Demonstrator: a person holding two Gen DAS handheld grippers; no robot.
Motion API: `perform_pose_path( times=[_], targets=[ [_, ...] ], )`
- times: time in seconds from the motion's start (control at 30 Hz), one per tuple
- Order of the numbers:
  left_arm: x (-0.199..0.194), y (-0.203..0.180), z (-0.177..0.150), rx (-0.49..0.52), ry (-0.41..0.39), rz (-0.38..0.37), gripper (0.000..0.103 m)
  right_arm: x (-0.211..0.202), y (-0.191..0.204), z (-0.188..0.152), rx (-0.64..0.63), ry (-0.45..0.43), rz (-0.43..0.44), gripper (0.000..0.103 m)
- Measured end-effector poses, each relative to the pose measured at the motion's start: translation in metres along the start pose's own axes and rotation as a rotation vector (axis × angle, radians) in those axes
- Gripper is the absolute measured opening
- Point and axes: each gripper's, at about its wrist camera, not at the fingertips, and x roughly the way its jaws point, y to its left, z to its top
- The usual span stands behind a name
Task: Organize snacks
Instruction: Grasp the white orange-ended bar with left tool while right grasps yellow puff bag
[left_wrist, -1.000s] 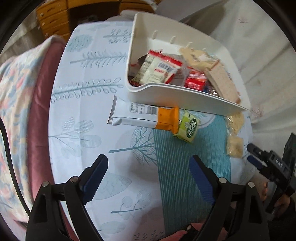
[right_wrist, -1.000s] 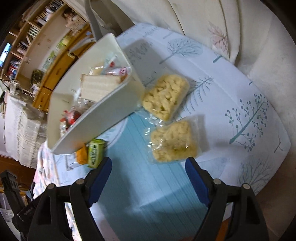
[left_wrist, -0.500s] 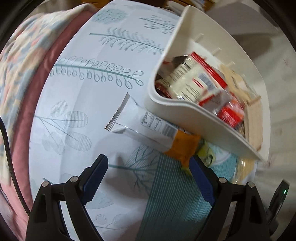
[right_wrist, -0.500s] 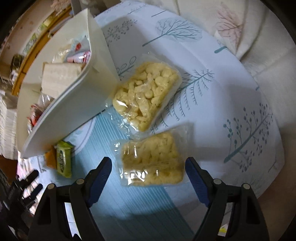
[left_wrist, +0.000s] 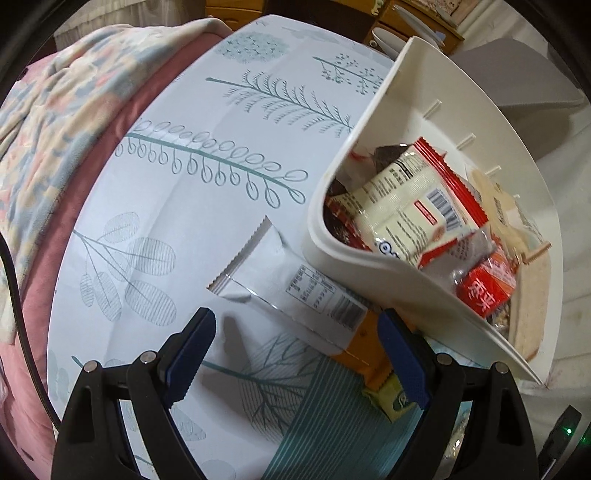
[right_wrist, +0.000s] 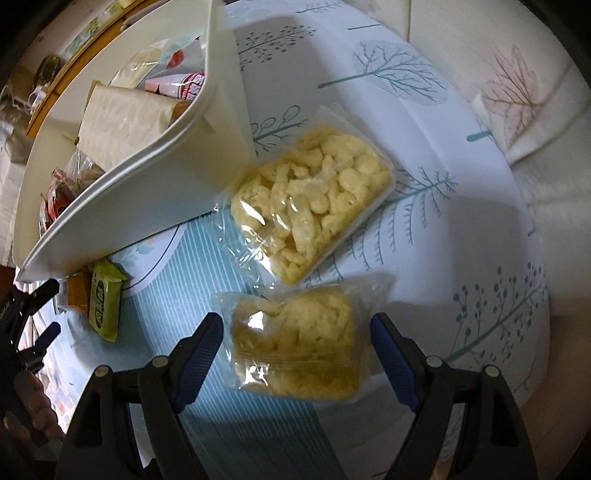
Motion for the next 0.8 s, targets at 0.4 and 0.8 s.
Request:
perform_pose_path(
  times=[0.4,0.8],
  targets=[
    [0.013,0.002,0.0,-0.041,-0.038,0.034,0.087,0.008,0.006,0.014,-0.041,0.008,0.002,0.082],
    [0.009,0.0,0.006,0.011,-0.008,0.035,0.081,0.005,0.005,0.008,-0.036,-0.004,0.003,0.076]
  ],
)
